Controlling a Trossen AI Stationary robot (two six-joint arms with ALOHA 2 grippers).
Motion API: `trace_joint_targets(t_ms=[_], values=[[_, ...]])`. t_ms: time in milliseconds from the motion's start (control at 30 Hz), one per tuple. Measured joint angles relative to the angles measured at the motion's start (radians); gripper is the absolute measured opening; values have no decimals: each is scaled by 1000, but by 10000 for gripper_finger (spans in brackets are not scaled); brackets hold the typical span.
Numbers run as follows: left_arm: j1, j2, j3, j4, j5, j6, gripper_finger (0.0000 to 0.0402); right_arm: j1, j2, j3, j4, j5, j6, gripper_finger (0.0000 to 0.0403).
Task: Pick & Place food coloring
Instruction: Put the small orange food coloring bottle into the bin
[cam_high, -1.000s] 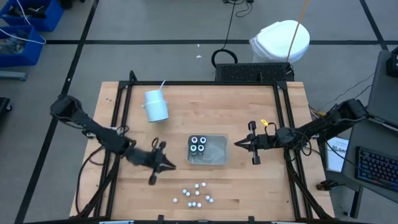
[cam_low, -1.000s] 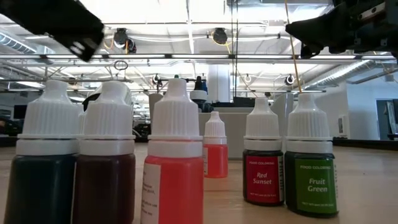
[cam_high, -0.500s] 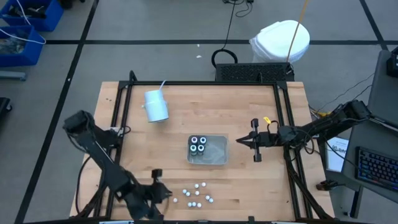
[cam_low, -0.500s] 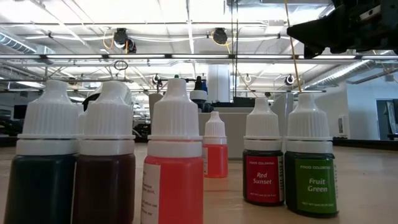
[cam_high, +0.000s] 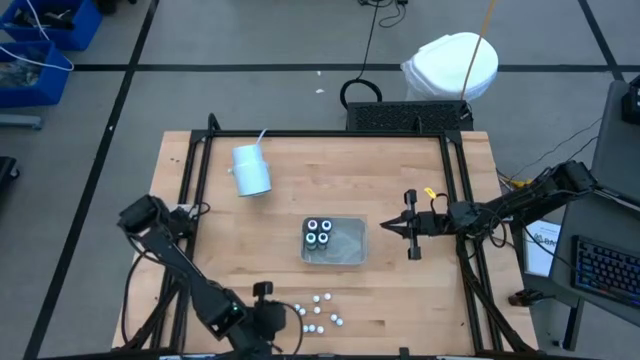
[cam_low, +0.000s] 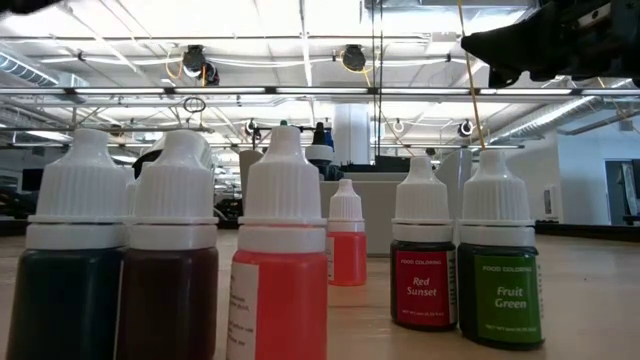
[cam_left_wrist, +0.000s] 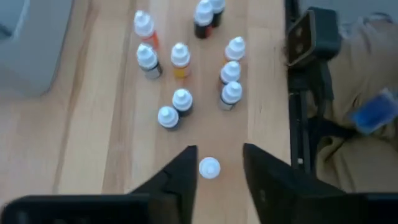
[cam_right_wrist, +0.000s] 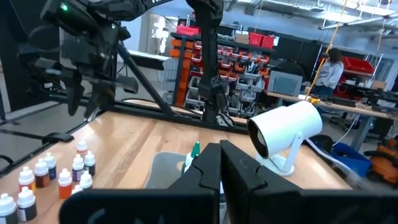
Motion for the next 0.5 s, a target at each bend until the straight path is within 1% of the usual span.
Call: trace_joint_targets(t_ms=[133,233,367,500], values=[[12,0,0,22,24,-39,196,0,0,0,-25,0,20,0],[13,0,0,26,24,-43,223,0,0,0,-29,0,12,0],[9,9,0,30,11,-30,239,0,0,0,15,0,10,0],[1,55,-1,34,4,-28,241,0,0,0,28,-1,10,0]])
